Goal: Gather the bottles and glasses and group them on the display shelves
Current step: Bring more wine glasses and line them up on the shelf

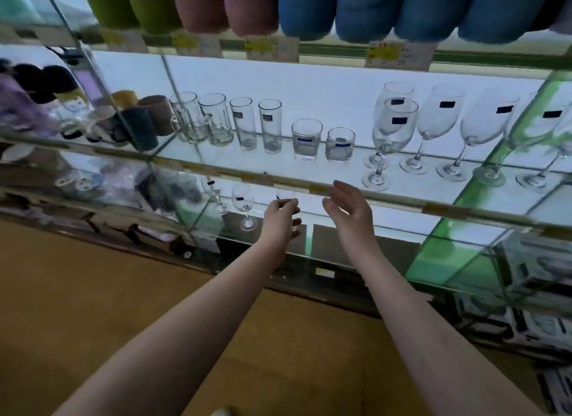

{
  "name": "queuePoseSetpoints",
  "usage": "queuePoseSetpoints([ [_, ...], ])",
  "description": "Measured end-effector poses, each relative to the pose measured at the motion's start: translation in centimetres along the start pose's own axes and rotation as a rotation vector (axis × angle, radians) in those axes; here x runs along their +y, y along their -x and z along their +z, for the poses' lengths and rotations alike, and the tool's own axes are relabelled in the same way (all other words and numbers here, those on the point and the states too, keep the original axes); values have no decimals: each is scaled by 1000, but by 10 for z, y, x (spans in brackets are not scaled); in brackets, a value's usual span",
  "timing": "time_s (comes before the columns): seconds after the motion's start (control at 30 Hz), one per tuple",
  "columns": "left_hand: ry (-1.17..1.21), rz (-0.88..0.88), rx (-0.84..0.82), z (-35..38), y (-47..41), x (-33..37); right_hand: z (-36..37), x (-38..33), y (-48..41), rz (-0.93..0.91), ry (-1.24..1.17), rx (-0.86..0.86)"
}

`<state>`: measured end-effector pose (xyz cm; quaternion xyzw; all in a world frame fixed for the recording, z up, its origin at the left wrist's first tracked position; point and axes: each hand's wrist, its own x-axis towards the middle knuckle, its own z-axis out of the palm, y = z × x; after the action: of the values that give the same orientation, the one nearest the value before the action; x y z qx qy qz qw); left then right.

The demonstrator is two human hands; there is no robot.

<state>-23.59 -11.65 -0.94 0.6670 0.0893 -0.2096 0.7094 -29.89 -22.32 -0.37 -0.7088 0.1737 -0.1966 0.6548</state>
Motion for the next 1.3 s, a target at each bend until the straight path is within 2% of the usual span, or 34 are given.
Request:
queuePoseSetpoints([
  [0.1, 13, 6, 12, -56, -12, 5, 60, 4, 4, 10, 21, -8],
  [0.3, 20, 12, -11, -168, -44, 31, 172, 3, 14, 73, 17, 96],
  [0.47, 2, 0, -64, -209, -59, 32, 215, 5, 21, 92, 53, 162],
  [0.9, -134, -27, -48, -218, -115, -3, 231, 64, -18, 212, 141, 253],
  [1.1, -324, -28, 24, -210, -182, -2, 229, 106, -69, 297, 113, 277],
  [1.3, -417, -63, -14, -199, -238, -32, 229, 147, -104, 342, 202, 358],
])
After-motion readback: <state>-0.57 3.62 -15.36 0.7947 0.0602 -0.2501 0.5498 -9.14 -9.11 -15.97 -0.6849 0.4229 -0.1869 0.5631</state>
